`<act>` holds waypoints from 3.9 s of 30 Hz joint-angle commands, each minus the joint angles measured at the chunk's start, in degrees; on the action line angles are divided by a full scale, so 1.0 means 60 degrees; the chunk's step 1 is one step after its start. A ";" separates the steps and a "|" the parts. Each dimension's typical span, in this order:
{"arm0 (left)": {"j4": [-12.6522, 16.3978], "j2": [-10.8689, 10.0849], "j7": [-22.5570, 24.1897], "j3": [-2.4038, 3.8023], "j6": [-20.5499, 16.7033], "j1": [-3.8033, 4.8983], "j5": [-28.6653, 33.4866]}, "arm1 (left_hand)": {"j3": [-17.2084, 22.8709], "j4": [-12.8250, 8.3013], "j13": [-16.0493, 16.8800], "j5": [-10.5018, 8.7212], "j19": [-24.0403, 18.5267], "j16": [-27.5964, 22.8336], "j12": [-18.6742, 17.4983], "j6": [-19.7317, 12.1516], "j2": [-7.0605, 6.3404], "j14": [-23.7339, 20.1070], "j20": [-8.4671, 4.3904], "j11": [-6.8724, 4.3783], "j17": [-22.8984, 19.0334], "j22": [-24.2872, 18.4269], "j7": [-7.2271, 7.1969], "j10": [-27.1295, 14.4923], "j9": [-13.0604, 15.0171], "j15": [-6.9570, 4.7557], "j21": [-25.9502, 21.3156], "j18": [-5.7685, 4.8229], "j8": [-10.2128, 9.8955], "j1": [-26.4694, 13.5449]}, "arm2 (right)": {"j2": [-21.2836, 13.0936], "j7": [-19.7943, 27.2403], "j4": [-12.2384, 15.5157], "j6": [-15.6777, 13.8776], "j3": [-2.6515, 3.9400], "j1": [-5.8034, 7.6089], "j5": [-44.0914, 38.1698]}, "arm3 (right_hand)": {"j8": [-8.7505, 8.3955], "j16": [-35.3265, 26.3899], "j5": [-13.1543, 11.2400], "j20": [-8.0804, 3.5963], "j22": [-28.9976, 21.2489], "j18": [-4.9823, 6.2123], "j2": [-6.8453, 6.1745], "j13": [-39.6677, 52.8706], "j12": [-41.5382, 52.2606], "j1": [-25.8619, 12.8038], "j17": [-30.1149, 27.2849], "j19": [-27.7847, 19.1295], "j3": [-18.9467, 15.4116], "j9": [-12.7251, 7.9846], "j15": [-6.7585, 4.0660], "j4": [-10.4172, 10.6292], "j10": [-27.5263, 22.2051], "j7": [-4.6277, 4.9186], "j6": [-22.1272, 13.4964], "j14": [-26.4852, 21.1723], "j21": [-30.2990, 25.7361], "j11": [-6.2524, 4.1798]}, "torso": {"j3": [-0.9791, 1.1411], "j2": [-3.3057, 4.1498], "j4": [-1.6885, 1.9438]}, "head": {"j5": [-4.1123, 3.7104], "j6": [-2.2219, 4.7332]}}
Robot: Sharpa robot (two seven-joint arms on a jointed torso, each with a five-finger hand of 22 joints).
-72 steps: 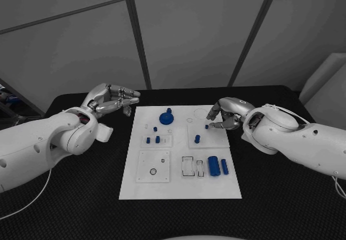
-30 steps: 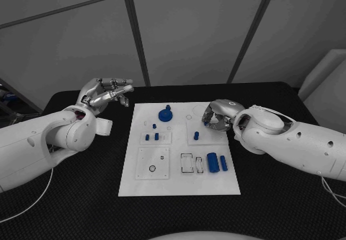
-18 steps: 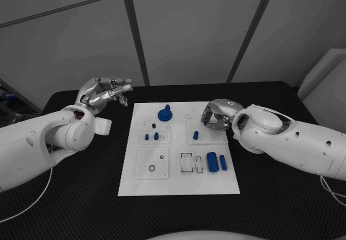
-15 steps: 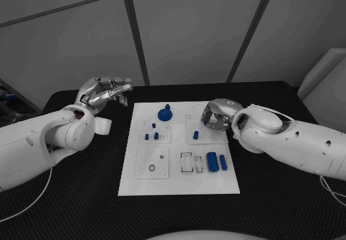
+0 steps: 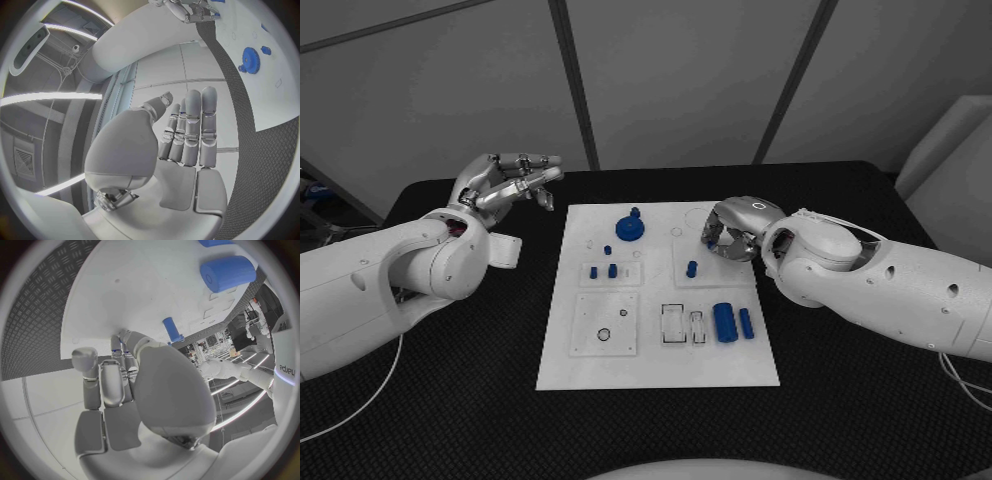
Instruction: Assemble the parts on the task board
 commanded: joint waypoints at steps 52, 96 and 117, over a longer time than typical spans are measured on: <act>-0.0168 0.0075 -0.0506 0.0009 -0.0047 0.0014 0.0039 | 0.0343 -0.0224 -0.0063 -0.0018 -0.0323 -0.0350 0.0142 -0.0265 0.0149 -0.0487 0.0083 0.0149 -0.0271 -0.0009 0.0157 -0.0528 -0.0009 0.0084 -0.0207 -0.0096 0.0091 0.0212 | 0.0085 0.0119 0.2715 -0.1393 -0.0005 -0.0082 0.0582 | -0.0044 0.0121 0.0196 -0.0033 0.0140 -0.0198 0.0024 0.0011 -0.0108 -0.0219 0.0084 0.0093 0.0159 0.0006 -0.0068 -0.0307 0.0116 0.0012 0.0073 0.0382 0.0127 -0.0011 | -0.0022 0.0011 0.0009 | 0.0580 0.0001; -0.0230 0.0383 -0.0464 0.0012 0.0162 0.0035 0.0039 | 0.0344 -0.0229 -0.0062 -0.0022 -0.0333 -0.0359 0.0156 -0.0282 0.0137 -0.0491 0.0089 0.0161 -0.0286 -0.0005 0.0170 -0.0551 -0.0008 0.0094 -0.0208 -0.0095 0.0097 0.0200 | 0.1804 0.0634 0.1329 -0.0452 -0.0395 -0.0888 0.0808 | -0.0083 0.0109 0.0243 -0.0021 0.0070 -0.0186 0.0075 0.0014 -0.0167 -0.0315 0.0049 0.0041 0.0190 0.0001 -0.0048 -0.0368 0.0093 0.0042 0.0045 0.0371 0.0095 0.0017 | -0.0017 0.0004 -0.0002 | 0.2173 -0.0573; -0.0274 0.0386 -0.0528 0.0011 0.0163 0.0036 0.0039 | 0.0347 -0.0233 -0.0060 -0.0022 -0.0341 -0.0365 0.0171 -0.0291 0.0133 -0.0495 0.0094 0.0165 -0.0297 -0.0002 0.0173 -0.0565 -0.0006 0.0100 -0.0209 -0.0095 0.0105 0.0193 | 0.1657 0.0622 0.1426 -0.0457 -0.0402 -0.0907 0.0664 | -0.0083 0.0129 0.0249 -0.0018 0.0100 -0.0192 0.0091 0.0017 -0.0172 -0.0328 0.0081 0.0054 0.0194 0.0003 -0.0046 -0.0380 0.0098 0.0040 0.0050 0.0377 0.0111 0.0016 | -0.0013 0.0004 0.0001 | 0.2167 -0.0619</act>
